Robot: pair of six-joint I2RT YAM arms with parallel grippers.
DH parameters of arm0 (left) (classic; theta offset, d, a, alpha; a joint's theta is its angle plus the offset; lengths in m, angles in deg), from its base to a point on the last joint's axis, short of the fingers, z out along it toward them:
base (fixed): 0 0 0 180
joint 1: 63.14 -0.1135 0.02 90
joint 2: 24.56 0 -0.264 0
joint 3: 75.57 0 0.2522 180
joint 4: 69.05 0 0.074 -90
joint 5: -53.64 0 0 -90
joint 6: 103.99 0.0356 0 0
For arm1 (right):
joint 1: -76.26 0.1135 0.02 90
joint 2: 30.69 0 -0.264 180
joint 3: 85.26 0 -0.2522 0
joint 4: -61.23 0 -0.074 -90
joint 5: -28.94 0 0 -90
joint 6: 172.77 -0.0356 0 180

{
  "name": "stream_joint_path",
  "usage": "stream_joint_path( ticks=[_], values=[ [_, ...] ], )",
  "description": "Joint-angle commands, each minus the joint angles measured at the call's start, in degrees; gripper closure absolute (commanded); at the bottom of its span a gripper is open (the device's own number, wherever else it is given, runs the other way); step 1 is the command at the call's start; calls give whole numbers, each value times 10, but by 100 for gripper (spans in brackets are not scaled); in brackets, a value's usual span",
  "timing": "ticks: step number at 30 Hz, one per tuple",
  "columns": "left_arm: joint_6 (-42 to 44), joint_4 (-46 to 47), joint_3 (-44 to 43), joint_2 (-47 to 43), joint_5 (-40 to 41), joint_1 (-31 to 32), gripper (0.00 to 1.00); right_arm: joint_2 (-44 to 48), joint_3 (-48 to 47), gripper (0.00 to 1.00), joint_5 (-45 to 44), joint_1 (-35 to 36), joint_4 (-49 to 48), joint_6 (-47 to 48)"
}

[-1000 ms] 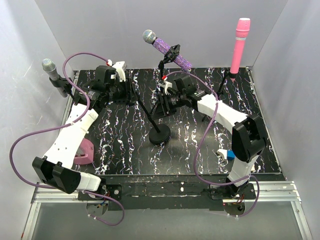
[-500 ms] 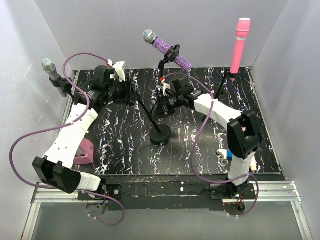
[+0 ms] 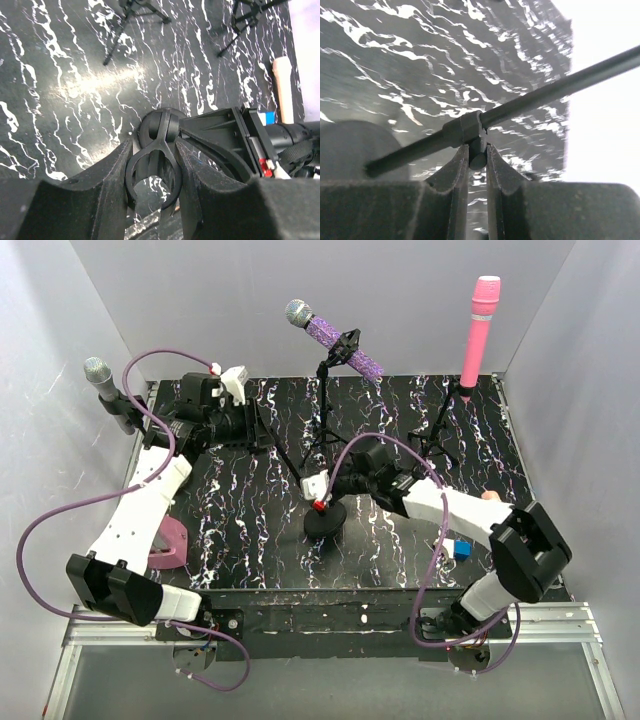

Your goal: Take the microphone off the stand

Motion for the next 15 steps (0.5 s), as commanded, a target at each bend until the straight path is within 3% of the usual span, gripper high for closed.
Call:
stream_joint_path(
  ticks=[1,5,8,10,15],
  values=[
    [-20,34,9,-11,-61,-2,100,-36,13,88,-23,13,-223,267],
    [-19,40,16,-19,-65,-6,100,6,32,22,-20,5,-167,244],
    [-20,42,17,-23,-62,-7,100,58,32,16,-15,-7,-27,190],
    [-20,46,18,-26,-65,-7,100,89,8,15,-14,-21,79,106],
    [-18,47,25,-30,-60,-9,100,98,-100,18,26,-60,263,-261]
  ],
)
